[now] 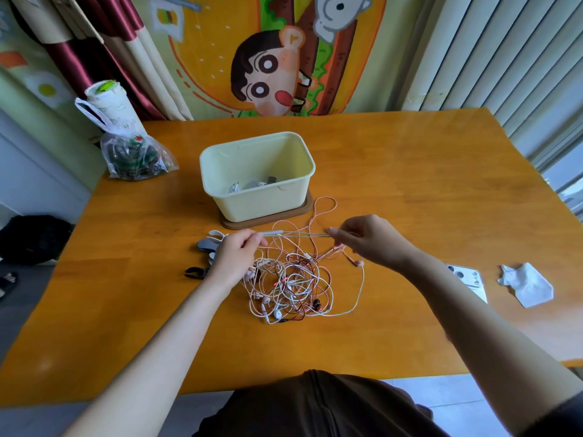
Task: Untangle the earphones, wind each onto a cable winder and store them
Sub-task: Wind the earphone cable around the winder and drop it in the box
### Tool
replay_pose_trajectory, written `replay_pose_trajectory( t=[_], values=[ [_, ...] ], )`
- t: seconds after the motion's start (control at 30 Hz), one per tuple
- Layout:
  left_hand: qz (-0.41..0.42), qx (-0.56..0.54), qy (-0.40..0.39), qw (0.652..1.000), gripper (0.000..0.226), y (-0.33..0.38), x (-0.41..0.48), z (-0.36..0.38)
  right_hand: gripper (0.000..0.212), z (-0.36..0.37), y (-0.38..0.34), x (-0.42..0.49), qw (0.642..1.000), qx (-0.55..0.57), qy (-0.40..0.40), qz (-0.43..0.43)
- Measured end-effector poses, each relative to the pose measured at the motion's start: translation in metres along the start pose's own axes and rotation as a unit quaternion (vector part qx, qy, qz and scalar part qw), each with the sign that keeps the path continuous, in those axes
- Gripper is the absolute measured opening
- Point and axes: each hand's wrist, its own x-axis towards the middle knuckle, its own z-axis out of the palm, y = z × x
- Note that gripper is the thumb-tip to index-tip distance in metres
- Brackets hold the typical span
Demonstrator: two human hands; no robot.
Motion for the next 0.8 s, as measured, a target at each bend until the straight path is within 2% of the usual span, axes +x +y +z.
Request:
replay_pose_trajectory(
  t=[0.1, 0.2, 0.3, 0.47, 0.63, 0.7, 0.8],
  values=[
    [-0.037, -0.054, 0.005, 0.998, 0.025, -0.017, -0.003, -0.006, 0.033, 0.002, 0.005, 0.001, 1.0, 0.014, -0.001, 0.02],
    [-0.043, -0.043, -0.009, 0.998, 0.022, -0.024, -0.005, -0.008, 0.033, 0.007, 0.006, 0.004, 0.999, 0.016, 0.029, 0.022],
    [-0.053, 0.015, -0.027, 0.998, 0.023, -0.037, -0.006, -0.012, 0.031, 0.014, 0.001, 0.005, 1.0, 0.009, 0.02, 0.015],
    [-0.116, 0.094, -0.113, 0.982, 0.021, -0.071, -0.014, -0.021, 0.033, 0.026, 0.0, 0.004, 0.998, -0.039, -0.052, 0.001],
    [-0.16, 0.191, -0.117, 0.961, 0.015, -0.088, -0.013, -0.017, 0.03, 0.041, -0.012, -0.002, 0.994, -0.088, -0.065, -0.014],
    [-0.145, 0.213, -0.108, 0.96, 0.021, -0.075, -0.013, -0.011, 0.031, 0.045, -0.017, -0.003, 0.992, -0.111, -0.053, -0.028],
    [-0.025, 0.127, -0.089, 0.988, 0.022, -0.036, -0.016, 0.005, 0.029, 0.05, -0.027, -0.004, 0.992, -0.106, -0.049, -0.047]
  ],
)
